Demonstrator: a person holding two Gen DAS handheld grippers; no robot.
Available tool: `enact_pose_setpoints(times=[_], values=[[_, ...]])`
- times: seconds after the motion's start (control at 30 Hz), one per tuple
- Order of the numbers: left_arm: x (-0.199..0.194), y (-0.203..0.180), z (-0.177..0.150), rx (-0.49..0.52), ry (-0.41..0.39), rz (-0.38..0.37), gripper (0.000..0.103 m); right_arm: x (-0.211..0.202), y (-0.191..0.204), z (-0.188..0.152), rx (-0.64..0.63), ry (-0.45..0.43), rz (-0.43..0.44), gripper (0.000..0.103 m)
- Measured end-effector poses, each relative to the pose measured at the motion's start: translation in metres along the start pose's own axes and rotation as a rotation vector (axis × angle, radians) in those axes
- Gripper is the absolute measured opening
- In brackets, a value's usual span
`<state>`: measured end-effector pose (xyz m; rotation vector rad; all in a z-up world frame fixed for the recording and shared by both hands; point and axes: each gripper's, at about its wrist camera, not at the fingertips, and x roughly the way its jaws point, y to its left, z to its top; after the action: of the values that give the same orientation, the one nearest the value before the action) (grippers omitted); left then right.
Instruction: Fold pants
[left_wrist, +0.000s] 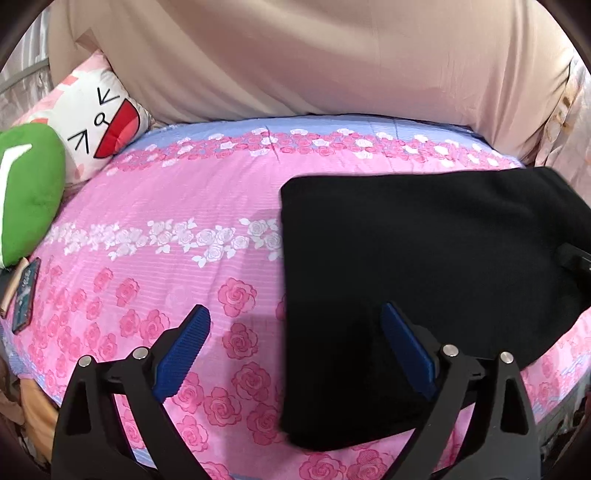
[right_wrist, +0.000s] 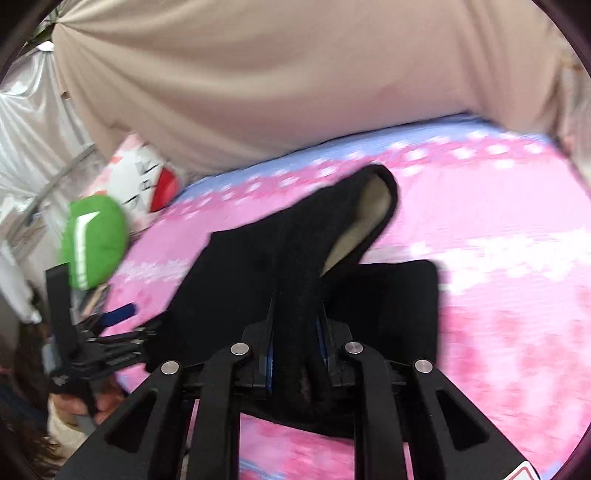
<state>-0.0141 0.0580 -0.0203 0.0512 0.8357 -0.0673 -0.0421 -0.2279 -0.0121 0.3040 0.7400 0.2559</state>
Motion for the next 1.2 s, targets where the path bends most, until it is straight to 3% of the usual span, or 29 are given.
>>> enact_pose_setpoints(times=[0.07,0.13,0.2,0.33,0.43,0.5,0.6,0.67,0.7,0.8,0.9,0.97,1.03,1.07,1.1,1.13,1.2], values=[[0.008,-0.001,-0.003,-0.008,0.024,-0.013,0.092,0.015,-0.027,-0.014,0.040,0.066,-0.089,0.022],[0.017,-0.004,-0.007,-0.015,0.054,-0.032,0.092,0.035,-0.050,-0.029,0.090,0.124,-0.134,0.043],[0.019,-0.003,-0.010,-0.036,0.063,-0.036,0.092,0.027,-0.065,-0.035,0.188,0.085,-0.064,0.045],[0.019,0.009,-0.013,-0.093,0.076,-0.090,0.097,0.013,-0.062,-0.029,0.150,0.046,-0.107,0.073],[0.034,0.020,-0.021,-0.177,0.153,-0.184,0.097,0.029,-0.071,-0.035,0.194,0.112,-0.064,0.075],[0.040,0.025,-0.026,-0.231,0.181,-0.244,0.097,0.038,-0.078,-0.043,0.262,0.138,0.019,0.075],[0.046,0.030,-0.024,-0.284,0.213,-0.364,0.095,0.042,-0.083,-0.047,0.321,0.135,0.075,0.078],[0.048,0.030,-0.020,-0.296,0.237,-0.422,0.094,0.038,-0.083,-0.045,0.323,0.134,0.058,0.078],[0.046,0.031,-0.019,-0.302,0.237,-0.426,0.094,0.029,-0.080,-0.040,0.316,0.091,0.019,0.078],[0.023,0.035,-0.016,-0.285,0.153,-0.366,0.094,0.011,-0.061,-0.026,0.219,0.030,-0.028,0.078],[0.005,0.034,-0.014,-0.222,0.091,-0.293,0.096,0.024,-0.044,-0.014,0.111,0.070,-0.079,0.078],[0.001,0.032,-0.014,-0.192,0.070,-0.240,0.096,0.045,-0.039,-0.013,0.060,0.120,-0.152,0.052],[-0.002,0.032,-0.015,-0.160,0.054,-0.195,0.096,0.050,-0.037,-0.012,0.069,0.126,-0.125,0.037],[-0.004,0.034,-0.015,-0.153,0.045,-0.175,0.096,0.048,-0.027,-0.006,0.058,0.119,-0.105,0.035],[-0.007,0.037,-0.014,-0.152,0.028,-0.154,0.096,0.046,-0.019,0.000,0.041,0.107,-0.065,0.025],[-0.010,0.040,-0.013,-0.155,0.013,-0.143,0.096,0.043,-0.008,0.012,0.038,0.102,0.037,0.018],[-0.019,0.049,-0.008,-0.166,-0.023,-0.113,0.096,0.039,0.027,0.030,-0.023,0.071,0.132,0.018]])
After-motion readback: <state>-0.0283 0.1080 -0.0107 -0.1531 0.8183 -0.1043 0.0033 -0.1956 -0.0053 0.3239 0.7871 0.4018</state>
